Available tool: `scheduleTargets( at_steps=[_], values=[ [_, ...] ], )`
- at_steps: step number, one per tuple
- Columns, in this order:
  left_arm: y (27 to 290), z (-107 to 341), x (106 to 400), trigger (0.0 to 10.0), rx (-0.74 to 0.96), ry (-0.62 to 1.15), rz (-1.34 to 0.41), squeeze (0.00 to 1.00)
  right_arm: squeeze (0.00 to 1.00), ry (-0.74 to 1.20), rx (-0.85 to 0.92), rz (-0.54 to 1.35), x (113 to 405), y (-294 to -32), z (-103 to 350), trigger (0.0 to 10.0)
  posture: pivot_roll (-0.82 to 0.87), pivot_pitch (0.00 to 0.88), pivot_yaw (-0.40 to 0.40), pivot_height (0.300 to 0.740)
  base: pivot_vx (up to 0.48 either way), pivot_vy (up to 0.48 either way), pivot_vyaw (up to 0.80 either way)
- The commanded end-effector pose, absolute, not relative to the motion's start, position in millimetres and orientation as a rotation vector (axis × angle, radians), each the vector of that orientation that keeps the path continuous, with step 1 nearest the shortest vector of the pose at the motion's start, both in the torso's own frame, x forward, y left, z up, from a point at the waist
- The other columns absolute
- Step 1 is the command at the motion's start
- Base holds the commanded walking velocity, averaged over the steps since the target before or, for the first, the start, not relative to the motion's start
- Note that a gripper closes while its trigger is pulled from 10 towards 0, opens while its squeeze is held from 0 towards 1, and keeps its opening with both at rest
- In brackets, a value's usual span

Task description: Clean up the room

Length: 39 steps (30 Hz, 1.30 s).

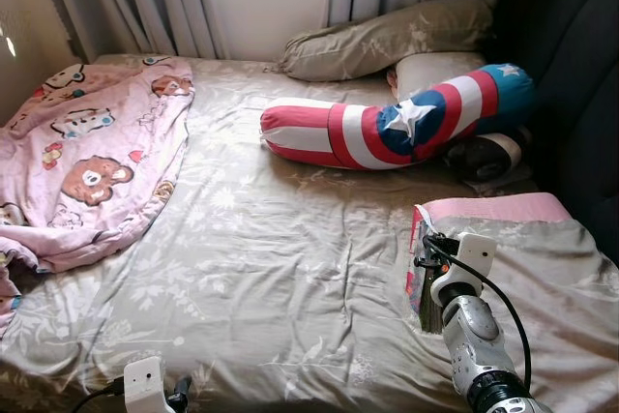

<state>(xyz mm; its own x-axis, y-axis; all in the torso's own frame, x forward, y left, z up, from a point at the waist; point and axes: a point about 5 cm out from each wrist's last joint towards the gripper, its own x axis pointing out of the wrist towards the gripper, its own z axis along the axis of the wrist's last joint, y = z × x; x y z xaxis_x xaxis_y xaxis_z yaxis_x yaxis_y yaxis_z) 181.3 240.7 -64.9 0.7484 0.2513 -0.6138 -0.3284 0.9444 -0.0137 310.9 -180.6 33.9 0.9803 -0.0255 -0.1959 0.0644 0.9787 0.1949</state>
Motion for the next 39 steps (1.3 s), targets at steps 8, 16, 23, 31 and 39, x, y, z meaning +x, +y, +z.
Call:
scheduleTargets(
  at_steps=[8,16,23,31,39],
  values=[
    [238.7,-68.4,176.6,10.0,-0.13,0.677,0.319,0.0,0.0,0.165,0.179,0.003,316.0,-176.7,41.0,10.0,0.09,0.0,-0.041,0.711,0.0,0.0,0.0],
    [237.9,-68.5,176.5,10.0,-0.13,0.675,0.315,0.0,0.0,0.165,0.174,0.021,315.7,-175.2,40.8,10.0,0.09,0.0,-0.04,0.711,0.091,0.0,0.0],
    [234.7,-69.3,176.1,10.0,-0.13,0.675,0.307,0.0,0.0,0.168,0.177,0.036,316.8,-172.9,41.3,10.0,0.09,0.0,-0.047,0.711,0.181,0.0,0.0],
    [234.1,-68.8,177.0,10.0,-0.133,0.669,0.314,0.0,0.0,0.164,0.178,0.048,316.7,-171.8,41.8,10.0,0.09,0.0,-0.052,0.711,0.0,0.0,0.0],
    [240.1,-55.3,193.8,10.0,-0.124,0.563,0.313,0.0,0.0,0.157,0.184,0.044,315.7,-173.1,41.9,10.0,0.09,0.0,-0.056,0.711,0.0,0.0,0.0]
  ],
)
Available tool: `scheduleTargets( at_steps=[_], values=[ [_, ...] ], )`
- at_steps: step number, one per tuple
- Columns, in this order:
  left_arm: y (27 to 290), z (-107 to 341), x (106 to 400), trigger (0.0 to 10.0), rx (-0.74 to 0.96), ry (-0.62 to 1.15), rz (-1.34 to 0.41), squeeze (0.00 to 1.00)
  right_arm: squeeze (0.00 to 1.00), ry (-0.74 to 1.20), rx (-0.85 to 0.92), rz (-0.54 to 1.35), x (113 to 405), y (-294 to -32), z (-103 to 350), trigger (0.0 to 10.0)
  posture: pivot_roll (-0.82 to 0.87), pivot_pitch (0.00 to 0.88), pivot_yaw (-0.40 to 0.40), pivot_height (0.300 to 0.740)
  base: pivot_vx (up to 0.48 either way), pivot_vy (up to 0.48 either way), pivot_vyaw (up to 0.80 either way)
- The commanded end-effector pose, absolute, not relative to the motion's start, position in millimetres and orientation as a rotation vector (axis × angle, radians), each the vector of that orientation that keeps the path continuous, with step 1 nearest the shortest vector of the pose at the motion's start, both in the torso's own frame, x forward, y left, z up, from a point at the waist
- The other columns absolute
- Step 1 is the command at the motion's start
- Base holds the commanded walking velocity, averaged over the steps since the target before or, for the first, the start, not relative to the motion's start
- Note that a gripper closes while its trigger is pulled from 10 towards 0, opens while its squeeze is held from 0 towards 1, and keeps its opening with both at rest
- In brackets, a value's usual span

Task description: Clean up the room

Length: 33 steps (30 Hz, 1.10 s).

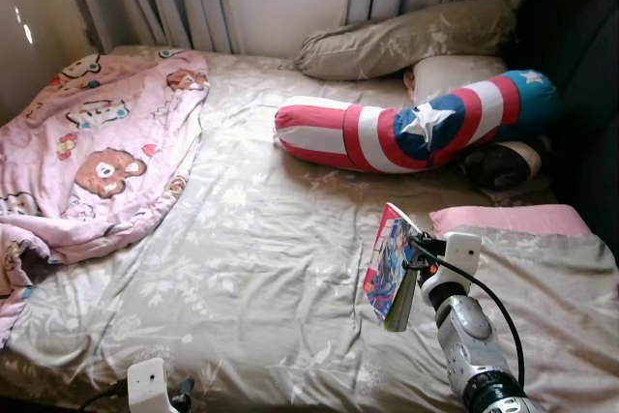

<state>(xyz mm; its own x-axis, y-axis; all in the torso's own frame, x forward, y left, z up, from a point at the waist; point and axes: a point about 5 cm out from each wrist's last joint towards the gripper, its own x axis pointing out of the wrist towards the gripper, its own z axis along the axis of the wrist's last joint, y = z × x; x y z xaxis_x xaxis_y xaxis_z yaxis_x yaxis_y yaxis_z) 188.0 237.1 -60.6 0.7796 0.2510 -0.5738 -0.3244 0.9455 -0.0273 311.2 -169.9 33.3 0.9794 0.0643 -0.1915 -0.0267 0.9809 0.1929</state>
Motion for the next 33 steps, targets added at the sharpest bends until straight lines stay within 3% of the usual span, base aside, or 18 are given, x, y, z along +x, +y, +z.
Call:
scheduleTargets(
  at_steps=[1,9,15,28,33],
  values=[
    [242.1,-49.3,200.9,10.0,-0.118,0.52,0.311,0.0,0.0,0.157,0.184,0.046,315.6,-172.9,41.8,10.0,0.09,0.0,-0.056,0.711,0.0,0.0,0.0],
    [248.3,-10.5,232.8,10.0,-0.047,0.242,0.281,0.0,0.0,0.15,0.188,0.064,315.9,-170.2,42.7,10.0,0.1,0.0,-0.055,0.711,0.0,0.0,0.0],
    [246.3,14.4,241.0,10.0,-0.023,0.071,0.241,0.0,0.0,0.155,0.192,0.067,314.5,-169.0,41.1,10.0,0.1,0.0,-0.05,0.711,0.0,0.0,0.0],
    [238.9,29.9,247.4,10.0,-0.03,0.001,0.233,0.0,0.0,0.152,0.19,0.114,316.6,-162.5,43.3,10.0,0.09,0.0,-0.048,0.711,0.0,0.0,0.0],
    [233.0,29.0,249.3,10.0,-0.045,0.013,0.22,0.0,0.0,0.165,0.179,0.135,317.2,-160.3,42.8,10.0,0.09,0.0,-0.047,0.677,0.0,0.0,0.0]
  ],
)
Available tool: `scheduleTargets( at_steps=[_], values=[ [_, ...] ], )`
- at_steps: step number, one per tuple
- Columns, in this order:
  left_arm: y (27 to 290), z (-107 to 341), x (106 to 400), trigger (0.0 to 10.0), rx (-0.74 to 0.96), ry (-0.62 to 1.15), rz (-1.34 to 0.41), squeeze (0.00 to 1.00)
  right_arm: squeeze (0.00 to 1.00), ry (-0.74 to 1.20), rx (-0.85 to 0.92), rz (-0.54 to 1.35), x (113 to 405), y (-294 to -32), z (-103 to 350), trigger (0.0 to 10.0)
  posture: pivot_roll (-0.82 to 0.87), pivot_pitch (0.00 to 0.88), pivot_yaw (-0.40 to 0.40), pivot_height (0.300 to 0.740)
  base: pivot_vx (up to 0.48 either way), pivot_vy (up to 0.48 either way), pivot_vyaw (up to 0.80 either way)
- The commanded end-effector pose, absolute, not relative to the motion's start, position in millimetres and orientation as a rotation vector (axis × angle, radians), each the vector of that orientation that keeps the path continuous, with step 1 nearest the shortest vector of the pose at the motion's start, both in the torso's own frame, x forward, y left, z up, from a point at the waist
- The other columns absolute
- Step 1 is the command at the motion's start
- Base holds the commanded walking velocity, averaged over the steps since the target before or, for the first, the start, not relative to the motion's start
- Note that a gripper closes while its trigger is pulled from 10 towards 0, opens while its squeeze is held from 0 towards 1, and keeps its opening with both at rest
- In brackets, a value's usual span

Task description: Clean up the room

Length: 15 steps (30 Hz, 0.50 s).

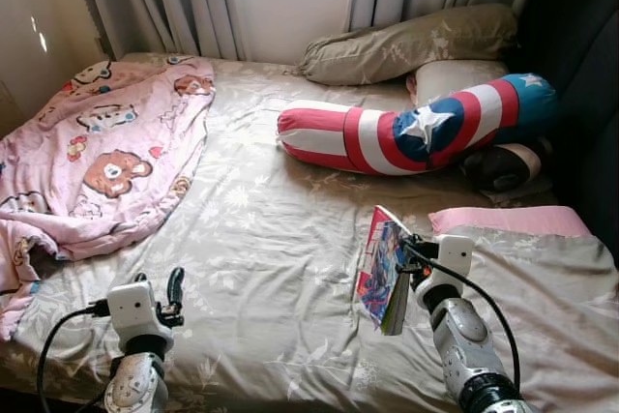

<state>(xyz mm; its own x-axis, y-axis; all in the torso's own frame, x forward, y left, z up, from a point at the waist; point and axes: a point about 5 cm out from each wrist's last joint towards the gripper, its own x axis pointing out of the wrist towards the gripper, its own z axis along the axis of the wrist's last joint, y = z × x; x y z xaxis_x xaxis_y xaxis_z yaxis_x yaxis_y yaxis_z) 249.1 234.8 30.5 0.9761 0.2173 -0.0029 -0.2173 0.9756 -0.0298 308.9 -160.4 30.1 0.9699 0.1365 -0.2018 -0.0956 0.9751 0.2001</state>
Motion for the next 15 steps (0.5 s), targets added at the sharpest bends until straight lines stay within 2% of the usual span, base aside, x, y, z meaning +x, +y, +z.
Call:
scheduleTargets(
  at_steps=[1,3,15],
  values=[
    [232.1,28.7,249.1,10.0,-0.046,0.015,0.218,0.0,0.0,0.163,0.175,0.135,317.1,-160.2,42.8,10.0,0.09,0.0,-0.049,0.667,0.0,0.0,0.0],
    [230.0,29.4,249.4,10.0,-0.047,0.012,0.21,0.0,0.0,0.139,0.187,0.132,317.3,-160.0,45.0,10.0,0.09,0.0,-0.049,0.648,0.0,0.0,0.0],
    [229.6,36.1,254.1,10.0,-0.046,-0.006,0.203,0.0,0.0,0.151,0.181,0.153,317.3,-158.0,44.2,10.0,0.09,0.0,-0.054,0.648,0.0,0.0,0.0]
  ],
)
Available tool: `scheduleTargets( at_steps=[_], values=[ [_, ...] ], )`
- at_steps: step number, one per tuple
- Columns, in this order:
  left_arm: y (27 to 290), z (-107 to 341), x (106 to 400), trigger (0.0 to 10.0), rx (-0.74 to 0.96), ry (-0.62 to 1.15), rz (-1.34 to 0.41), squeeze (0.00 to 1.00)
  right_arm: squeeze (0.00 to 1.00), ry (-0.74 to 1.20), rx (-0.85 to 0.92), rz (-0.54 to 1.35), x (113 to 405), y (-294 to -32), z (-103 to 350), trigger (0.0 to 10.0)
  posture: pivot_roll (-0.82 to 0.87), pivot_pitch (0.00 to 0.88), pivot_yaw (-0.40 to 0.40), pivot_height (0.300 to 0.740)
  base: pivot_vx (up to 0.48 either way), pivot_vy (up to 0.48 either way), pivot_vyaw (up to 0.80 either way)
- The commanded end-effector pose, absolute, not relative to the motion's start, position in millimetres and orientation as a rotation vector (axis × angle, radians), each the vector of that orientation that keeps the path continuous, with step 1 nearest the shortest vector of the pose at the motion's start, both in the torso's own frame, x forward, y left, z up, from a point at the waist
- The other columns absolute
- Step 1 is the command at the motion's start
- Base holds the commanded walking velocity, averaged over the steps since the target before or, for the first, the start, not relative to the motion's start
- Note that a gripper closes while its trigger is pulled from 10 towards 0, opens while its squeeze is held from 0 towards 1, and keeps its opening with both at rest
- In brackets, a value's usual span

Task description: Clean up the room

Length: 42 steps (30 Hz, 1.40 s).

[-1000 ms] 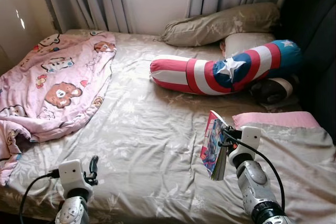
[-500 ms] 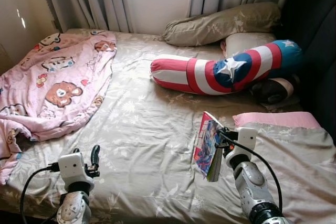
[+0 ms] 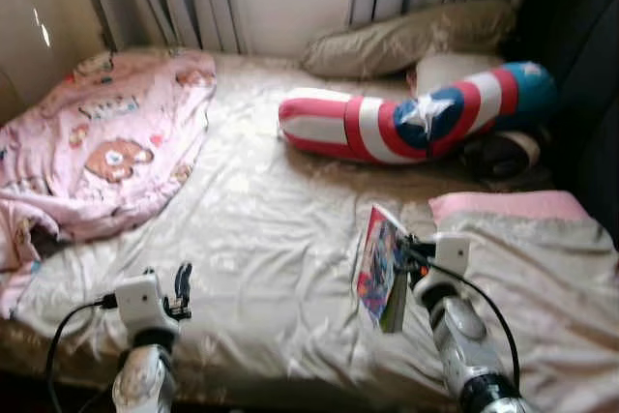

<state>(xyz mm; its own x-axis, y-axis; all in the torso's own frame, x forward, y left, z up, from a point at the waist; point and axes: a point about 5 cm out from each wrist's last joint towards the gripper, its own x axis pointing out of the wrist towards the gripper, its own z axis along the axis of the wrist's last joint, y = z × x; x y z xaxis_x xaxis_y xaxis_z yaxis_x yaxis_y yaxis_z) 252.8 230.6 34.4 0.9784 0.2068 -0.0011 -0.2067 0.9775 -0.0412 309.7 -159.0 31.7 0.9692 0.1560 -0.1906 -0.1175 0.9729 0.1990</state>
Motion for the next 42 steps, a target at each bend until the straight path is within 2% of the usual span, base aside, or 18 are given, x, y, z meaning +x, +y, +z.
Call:
scheduleTargets(
  at_steps=[1,28,42],
  values=[
    [229.4,36.9,254.5,10.0,-0.045,-0.008,0.203,0.0,0.0,0.152,0.182,0.156,316.9,-157.8,43.9,10.0,0.09,0.0,-0.054,0.648,0.0,0.0,0.0],
    [229.3,43.4,257.0,10.0,-0.055,-0.021,0.2,0.0,0.0,0.071,0.195,0.303,318.2,-141.4,55.8,10.0,0.1,0.0,-0.054,0.648,0.0,0.0,0.02],
    [230.5,44.3,257.2,10.0,-0.053,-0.02,0.2,0.0,0.0,0.077,0.214,0.309,318.1,-138.6,55.1,10.0,0.1,0.0,-0.053,0.648,0.26,0.0,0.11]
  ],
)
